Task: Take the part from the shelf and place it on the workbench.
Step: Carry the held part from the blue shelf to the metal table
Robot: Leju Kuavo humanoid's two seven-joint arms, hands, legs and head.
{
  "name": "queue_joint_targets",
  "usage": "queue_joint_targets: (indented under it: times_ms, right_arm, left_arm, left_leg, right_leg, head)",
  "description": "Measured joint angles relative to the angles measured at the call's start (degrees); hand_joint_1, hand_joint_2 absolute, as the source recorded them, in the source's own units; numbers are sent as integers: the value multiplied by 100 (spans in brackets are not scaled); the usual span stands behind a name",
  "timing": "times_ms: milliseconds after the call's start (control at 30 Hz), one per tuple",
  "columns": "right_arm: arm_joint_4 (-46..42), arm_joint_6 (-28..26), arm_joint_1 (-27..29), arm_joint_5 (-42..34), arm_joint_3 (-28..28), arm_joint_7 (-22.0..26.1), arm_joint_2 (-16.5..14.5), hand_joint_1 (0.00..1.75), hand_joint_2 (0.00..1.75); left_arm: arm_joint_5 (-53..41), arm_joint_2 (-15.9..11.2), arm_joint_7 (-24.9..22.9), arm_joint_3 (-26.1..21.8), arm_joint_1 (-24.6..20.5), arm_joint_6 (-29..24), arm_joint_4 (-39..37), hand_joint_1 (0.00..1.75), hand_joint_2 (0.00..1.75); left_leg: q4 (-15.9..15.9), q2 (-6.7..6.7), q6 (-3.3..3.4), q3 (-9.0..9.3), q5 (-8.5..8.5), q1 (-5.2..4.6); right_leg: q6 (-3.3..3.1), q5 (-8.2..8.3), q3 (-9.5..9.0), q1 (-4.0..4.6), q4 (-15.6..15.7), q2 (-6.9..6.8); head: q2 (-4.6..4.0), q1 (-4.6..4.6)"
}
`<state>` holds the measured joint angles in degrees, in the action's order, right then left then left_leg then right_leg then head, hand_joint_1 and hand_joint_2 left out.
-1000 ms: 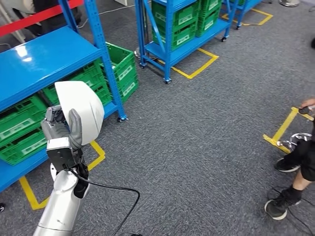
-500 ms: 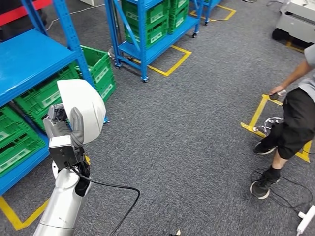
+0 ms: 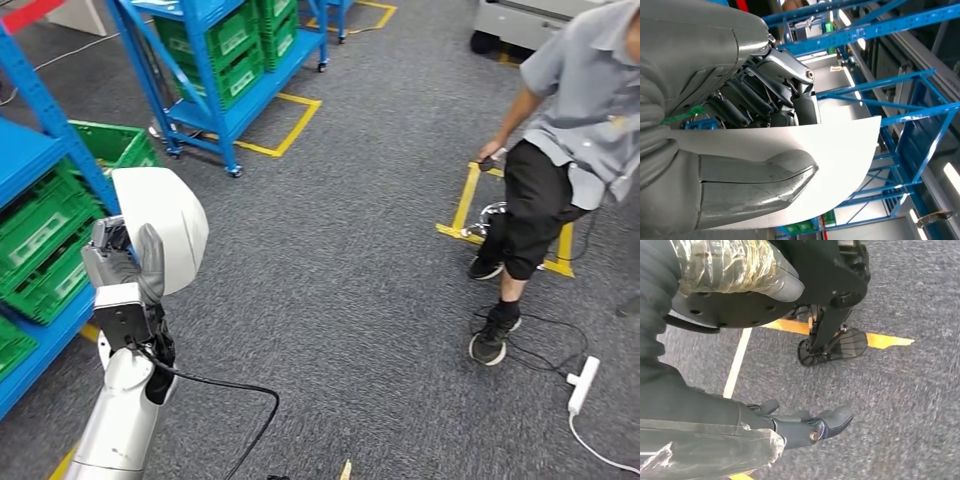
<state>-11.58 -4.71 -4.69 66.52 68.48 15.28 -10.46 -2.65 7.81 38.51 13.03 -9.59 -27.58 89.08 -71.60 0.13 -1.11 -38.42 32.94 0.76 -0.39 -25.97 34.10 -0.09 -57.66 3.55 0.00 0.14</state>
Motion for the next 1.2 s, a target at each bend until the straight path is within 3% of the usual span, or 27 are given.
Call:
queue_joint_targets:
  times_ms: [67,133,167,233,300,367,433,467,533,600,667,733,767,800,867,933,967,1033,1100,1167,1200]
  right_arm:
    - [0,6,0,-1,1,0,-1,0,175]
    - [0,8,-10,-1,2,0,-1,0,175]
    - [0,8,-7,-1,1,0,-1,0,175]
    - [0,8,21,-2,0,-1,-1,0,175]
    - [0,8,40,-3,1,-2,0,0,175]
    - [0,9,26,-6,1,-3,-1,0,175]
    - [0,10,15,-11,0,-5,-1,0,175]
    - [0,11,18,-13,1,-9,-1,0,175]
    - [0,12,28,-16,2,-15,-1,0,175]
    - [0,12,18,-16,2,-17,1,0,175]
    - [0,13,0,-16,2,-17,1,0,175]
    - [0,11,7,-16,2,-17,1,0,175]
    - [0,9,16,-16,2,-17,-1,0,175]
    - [0,7,21,-16,2,-17,-1,0,175]
    - [0,3,12,-14,2,-17,-3,0,175]
    - [0,3,-2,-9,2,-19,-3,0,175]
    - [0,5,-1,-7,2,-21,-3,0,175]
    - [0,10,8,-1,2,-30,-3,0,175]
    - [0,15,6,5,2,-48,-3,0,175]
    - [0,19,-2,9,2,-64,-3,0,175]
    - [0,20,1,10,2,-70,-3,0,175]
  left_arm:
    - [-10,-15,0,-13,2,-1,16,175,175]
    - [-26,-27,2,-28,9,-1,36,175,175]
    - [-32,-30,3,-36,15,-1,41,175,175]
    - [-37,-26,5,-48,21,-1,49,175,175]
    - [-40,-19,7,-61,21,-1,70,175,175]
    - [-53,-16,7,-72,38,-3,90,175,175]
    - [-78,-17,6,-82,60,-9,91,175,175]
    - [-88,-15,5,-85,68,-15,91,175,175]
    - [-98,-7,4,-93,73,-29,92,175,175]
    - [-98,1,4,-107,74,-38,92,175,175]
    - [-98,5,1,-118,80,-49,92,175,175]
    - [-98,15,-3,-125,87,-70,93,175,175]
    - [-98,20,-3,-129,89,-84,95,175,175]
    - [-98,21,-2,-135,90,-97,98,175,175]
    - [-98,15,-1,-151,109,-116,103,175,175]
    - [-98,4,-2,-180,142,-122,105,175,175]
    - [-97,1,-4,-193,154,-122,105,175,175]
    - [-96,-4,-6,-210,154,-122,105,175,175]
    - [-95,-8,-7,-223,147,-124,105,175,175]
    - [-96,-10,-8,-234,148,-125,108,175,175]
    - [-98,-8,-8,-238,147,-126,109,175,175]
  left_leg:
    - [701,-205,2,305,-395,37]
    - [1137,-407,23,495,-507,64]
    - [1183,-428,48,514,-477,58]
    - [1216,-311,120,520,-488,51]
    - [1243,-174,202,533,-504,53]
    - [1249,-22,254,537,-494,28]
    - [1249,145,272,539,-481,4]
    - [1248,222,276,543,-474,-3]
    - [1248,362,269,565,-452,-12]
    - [1244,479,235,594,-420,-35]
    - [1242,587,186,608,-399,-55]
    - [1251,682,129,629,-380,-47]
    - [1212,626,100,628,-334,-35]
    - [1089,505,73,588,-238,-26]
    - [495,176,46,326,87,-14]
    - [-169,49,36,-20,313,-14]
    - [-286,35,33,-106,271,-14]
    - [85,-14,39,7,-111,-8]
    - [790,-279,49,301,-469,30]
    - [1147,-494,68,448,-535,50]
    - [1185,-490,88,458,-517,44]
  right_leg:
    - [33,-19,8,-3,-49,159]
    - [88,-31,58,-5,-100,290]
    - [123,-23,88,-11,-108,348]
    - [188,-14,153,-31,-111,396]
    - [238,-162,307,-19,-366,145]
    - [270,-504,643,-14,-1058,-195]
    - [286,-729,955,-25,-1686,-300]
    - [286,-696,976,-27,-1731,-314]
    - [258,-376,664,-19,-1168,-405]
    - [200,-134,230,40,-398,-688]
    - [146,-106,74,102,-113,-812]
    - [91,-74,72,103,-84,-664]
    - [63,-56,60,89,-59,-596]
    - [35,-39,44,70,-34,-528]
    - [2,-23,21,42,-10,-386]
    - [-7,-23,17,38,-13,-213]
    - [-7,-24,12,38,-16,-120]
    - [3,-29,-4,28,-33,60]
    - [39,-49,6,18,-76,220]
    - [104,-47,66,2,-102,355]
    - [141,-33,98,-8,-102,420]
  head:
    - [0,0]
    - [0,6]
    - [0,7]
    - [0,7]
    - [0,48]
    - [0,86]
    - [0,85]
    - [0,87]
    - [0,87]
    - [0,85]
    - [0,80]
    - [0,78]
    - [-1,72]
    - [-1,61]
    - [-1,28]
    - [0,14]
    - [0,13]
    - [0,14]
    - [0,16]
    - [0,17]
    - [0,18]
